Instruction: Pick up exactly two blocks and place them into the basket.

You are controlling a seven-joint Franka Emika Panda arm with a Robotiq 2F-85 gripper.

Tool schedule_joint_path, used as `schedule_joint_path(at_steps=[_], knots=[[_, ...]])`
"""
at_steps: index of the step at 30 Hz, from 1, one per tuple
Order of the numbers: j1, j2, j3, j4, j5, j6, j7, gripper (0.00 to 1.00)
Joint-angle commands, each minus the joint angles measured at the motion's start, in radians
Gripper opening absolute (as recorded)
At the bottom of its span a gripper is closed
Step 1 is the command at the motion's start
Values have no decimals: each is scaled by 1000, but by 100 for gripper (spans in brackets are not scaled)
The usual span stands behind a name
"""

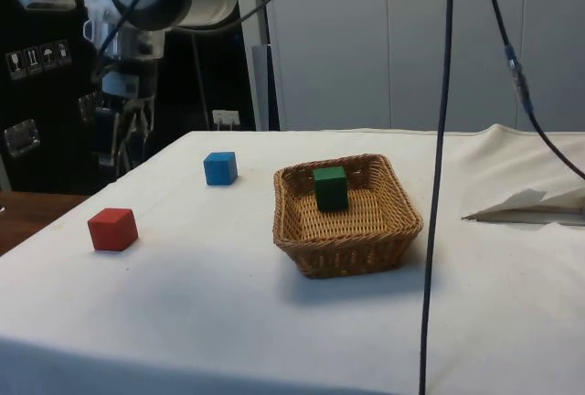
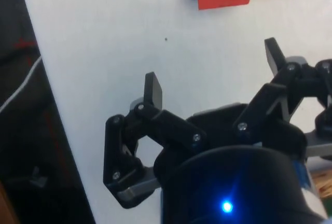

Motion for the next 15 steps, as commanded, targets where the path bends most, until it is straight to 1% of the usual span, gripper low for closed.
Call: schedule_joint_path(at_steps=[1,2,6,7,8,11,14,15], knots=[[-13,18,12,18,23,1,-13,100],[-16,35,12,34,36,1,-18,100],[-22,65,8,65,58,-4,-29,100],[-11,59,-1,56,48,0,-20,100],[-23,72,7,72,63,-5,-32,100],[-29,103,5,108,79,-11,-39,100],[-29,134,2,141,85,-17,-38,100],[-21,124,-7,127,79,-7,-33,100]])
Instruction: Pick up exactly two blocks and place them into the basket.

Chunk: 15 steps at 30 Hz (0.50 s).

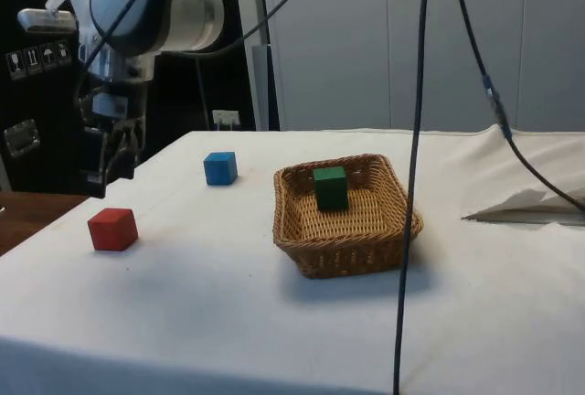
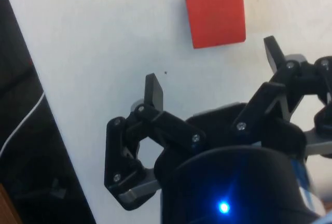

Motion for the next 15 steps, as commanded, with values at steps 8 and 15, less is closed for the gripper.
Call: schedule_joint_path(at_steps=[8,15], knots=[[-13,105,0,123,9,-36,4,100],[-19,178,-9,222,6,-75,14,100]])
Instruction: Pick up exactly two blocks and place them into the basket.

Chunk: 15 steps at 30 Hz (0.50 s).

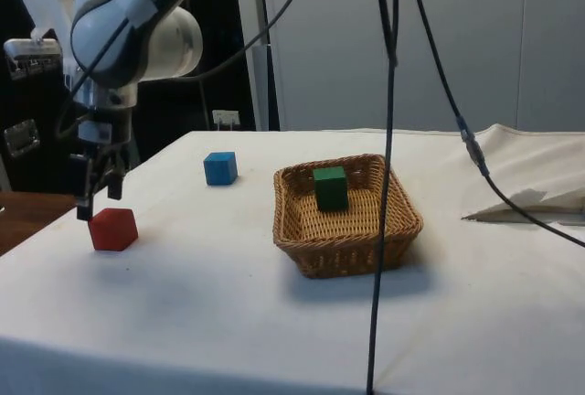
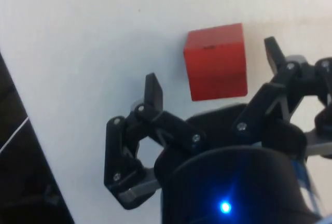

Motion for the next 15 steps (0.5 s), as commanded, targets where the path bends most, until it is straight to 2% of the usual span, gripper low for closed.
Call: schedule_joint_path(at_steps=[1,3,4,8,15], knots=[[-4,18,-1,28,1,-25,5,100],[-6,42,-5,62,1,-42,8,100],[-3,34,-7,50,0,-28,4,100],[-9,62,-5,88,3,-49,12,100],[-6,71,1,89,8,-39,32,100]])
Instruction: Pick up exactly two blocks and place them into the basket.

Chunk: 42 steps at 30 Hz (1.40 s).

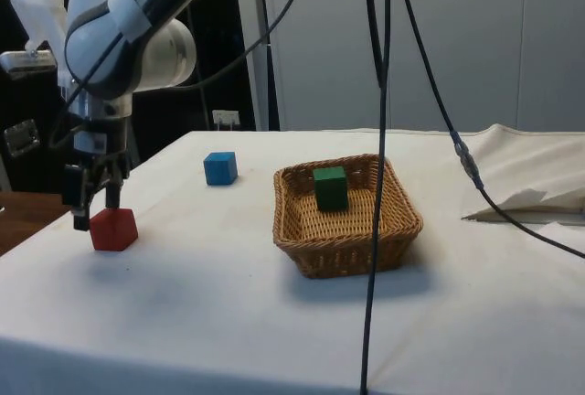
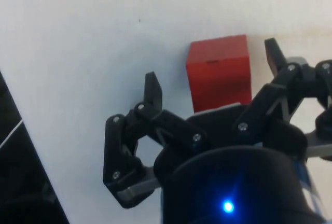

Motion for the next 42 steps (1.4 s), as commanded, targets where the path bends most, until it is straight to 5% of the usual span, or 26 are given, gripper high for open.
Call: schedule_joint_path(at_steps=[1,14,31,32,33,34,40,42], knots=[[0,5,5,2,7,1,7,100],[10,23,3,2,2,0,55,100],[5,18,-9,9,2,-11,63,98],[5,18,-10,10,2,-11,63,90],[7,18,-11,6,1,0,59,70],[5,18,-11,10,2,-11,64,70],[5,19,-12,11,2,-11,65,4],[5,19,-13,12,3,-13,65,1]])
